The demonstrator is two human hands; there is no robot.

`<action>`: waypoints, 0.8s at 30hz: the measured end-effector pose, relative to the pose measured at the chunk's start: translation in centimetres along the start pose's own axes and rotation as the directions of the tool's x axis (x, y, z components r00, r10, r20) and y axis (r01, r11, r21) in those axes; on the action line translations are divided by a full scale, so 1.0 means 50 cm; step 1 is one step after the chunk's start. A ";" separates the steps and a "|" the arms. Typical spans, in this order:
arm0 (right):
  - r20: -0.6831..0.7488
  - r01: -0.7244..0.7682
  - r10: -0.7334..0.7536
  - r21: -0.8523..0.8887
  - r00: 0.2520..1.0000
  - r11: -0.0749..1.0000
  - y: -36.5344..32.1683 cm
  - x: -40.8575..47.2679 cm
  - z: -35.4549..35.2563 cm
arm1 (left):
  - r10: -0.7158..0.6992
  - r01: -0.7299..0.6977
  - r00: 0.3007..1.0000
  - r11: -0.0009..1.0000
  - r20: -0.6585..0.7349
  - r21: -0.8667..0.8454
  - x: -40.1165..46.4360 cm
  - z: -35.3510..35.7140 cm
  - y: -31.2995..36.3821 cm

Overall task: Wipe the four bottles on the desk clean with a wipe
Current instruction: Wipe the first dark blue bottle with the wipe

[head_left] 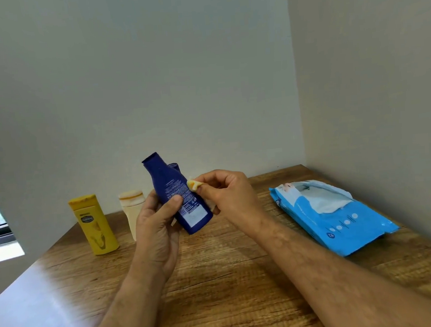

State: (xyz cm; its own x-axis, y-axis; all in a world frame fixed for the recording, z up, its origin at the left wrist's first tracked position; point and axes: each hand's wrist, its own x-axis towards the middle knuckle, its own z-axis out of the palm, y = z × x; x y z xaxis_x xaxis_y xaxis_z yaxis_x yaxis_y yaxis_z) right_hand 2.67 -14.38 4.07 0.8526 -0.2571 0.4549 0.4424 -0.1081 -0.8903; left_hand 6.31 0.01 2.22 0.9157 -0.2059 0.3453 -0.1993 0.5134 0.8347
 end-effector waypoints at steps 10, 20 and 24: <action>0.033 0.075 -0.076 0.012 0.997 0.997 -0.014 0.001 -0.014 | 0.145 -0.145 0.989 0.985 0.010 0.092 -0.008 0.015 0.007; -0.042 0.116 -0.117 -0.032 0.992 0.993 -0.006 0.000 -0.011 | 0.124 -0.162 0.977 0.961 0.174 0.224 -0.008 -0.003 -0.008; -0.058 0.126 -0.129 -0.056 0.990 0.990 -0.002 0.004 -0.010 | 0.189 -0.261 0.955 0.900 0.228 0.348 -0.009 0.000 -0.010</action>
State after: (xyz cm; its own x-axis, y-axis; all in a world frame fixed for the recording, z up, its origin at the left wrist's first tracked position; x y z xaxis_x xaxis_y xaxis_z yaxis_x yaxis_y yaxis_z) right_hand 2.64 -14.88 4.25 0.7707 -0.2963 0.5640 0.5299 -0.1934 -0.8257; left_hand 5.99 -0.17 1.67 0.7571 -0.2897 0.5855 -0.5402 0.2263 0.8105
